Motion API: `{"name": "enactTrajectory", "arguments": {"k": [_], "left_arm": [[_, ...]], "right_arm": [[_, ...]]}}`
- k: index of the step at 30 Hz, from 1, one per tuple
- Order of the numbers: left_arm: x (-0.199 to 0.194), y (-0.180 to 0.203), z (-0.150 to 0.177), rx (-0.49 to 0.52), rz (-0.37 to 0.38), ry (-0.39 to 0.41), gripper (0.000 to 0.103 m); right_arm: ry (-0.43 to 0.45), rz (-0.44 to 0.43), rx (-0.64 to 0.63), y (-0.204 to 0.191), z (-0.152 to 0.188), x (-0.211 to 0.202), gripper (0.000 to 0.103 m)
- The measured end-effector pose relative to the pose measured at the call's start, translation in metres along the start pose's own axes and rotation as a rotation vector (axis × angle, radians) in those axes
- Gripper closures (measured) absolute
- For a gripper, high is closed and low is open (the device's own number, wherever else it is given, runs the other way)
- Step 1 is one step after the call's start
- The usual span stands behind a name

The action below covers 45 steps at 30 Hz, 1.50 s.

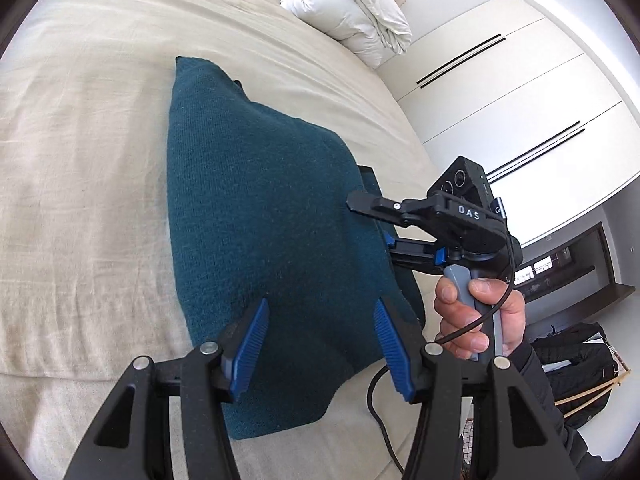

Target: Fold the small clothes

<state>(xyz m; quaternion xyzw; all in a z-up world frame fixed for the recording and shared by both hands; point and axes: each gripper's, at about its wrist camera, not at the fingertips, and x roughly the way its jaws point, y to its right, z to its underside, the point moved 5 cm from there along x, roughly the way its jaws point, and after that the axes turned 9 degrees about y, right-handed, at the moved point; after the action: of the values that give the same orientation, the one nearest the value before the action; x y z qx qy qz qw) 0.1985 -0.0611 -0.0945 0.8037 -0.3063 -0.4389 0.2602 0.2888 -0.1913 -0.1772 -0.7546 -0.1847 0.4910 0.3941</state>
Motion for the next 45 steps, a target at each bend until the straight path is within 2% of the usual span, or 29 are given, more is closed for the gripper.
{"name": "enactTrajectory", "arguments": {"k": [2,7,15,17,25,31,36,38,40,41,43,45], "left_arm": [[0.000,0.003,0.003,0.009,0.002,-0.001,0.046],[0.003,0.007,-0.004,0.015,0.009,-0.003,0.045],[0.013,0.020,-0.013,0.049,0.020,-0.005,0.045],[0.015,0.024,-0.013,0.062,0.021,-0.009,0.044],[0.023,0.032,-0.006,0.093,0.023,-0.035,0.044],[0.035,0.030,-0.002,0.116,0.011,-0.056,0.043],[0.045,0.024,0.004,0.147,-0.014,-0.070,0.043],[0.044,0.024,0.006,0.164,-0.015,-0.071,0.043],[0.043,0.026,0.008,0.165,-0.016,-0.071,0.043],[0.042,0.026,0.007,0.165,-0.017,-0.069,0.043],[0.035,0.030,0.006,0.172,-0.016,-0.056,0.043],[0.031,0.035,-0.001,0.182,-0.013,-0.030,0.043]], "right_arm": [[0.006,0.047,-0.010,0.004,0.000,0.000,0.085],[0.050,0.065,-0.039,0.007,-0.002,-0.018,0.089],[0.094,0.057,-0.058,0.000,-0.008,-0.057,0.090],[0.106,0.056,-0.050,0.006,-0.016,-0.074,0.090],[0.117,0.088,-0.013,0.036,-0.015,-0.114,0.090],[0.134,0.096,0.045,0.062,-0.013,-0.116,0.090],[0.143,0.041,0.152,0.076,0.004,-0.117,0.086],[0.180,0.081,0.136,0.074,0.009,-0.132,0.081],[0.243,0.154,0.079,0.065,0.016,-0.155,0.080],[0.275,0.156,0.056,0.059,0.020,-0.168,0.080],[0.306,0.073,0.018,0.039,0.029,-0.188,0.080],[0.294,-0.029,-0.029,0.015,0.041,-0.195,0.080]]}}
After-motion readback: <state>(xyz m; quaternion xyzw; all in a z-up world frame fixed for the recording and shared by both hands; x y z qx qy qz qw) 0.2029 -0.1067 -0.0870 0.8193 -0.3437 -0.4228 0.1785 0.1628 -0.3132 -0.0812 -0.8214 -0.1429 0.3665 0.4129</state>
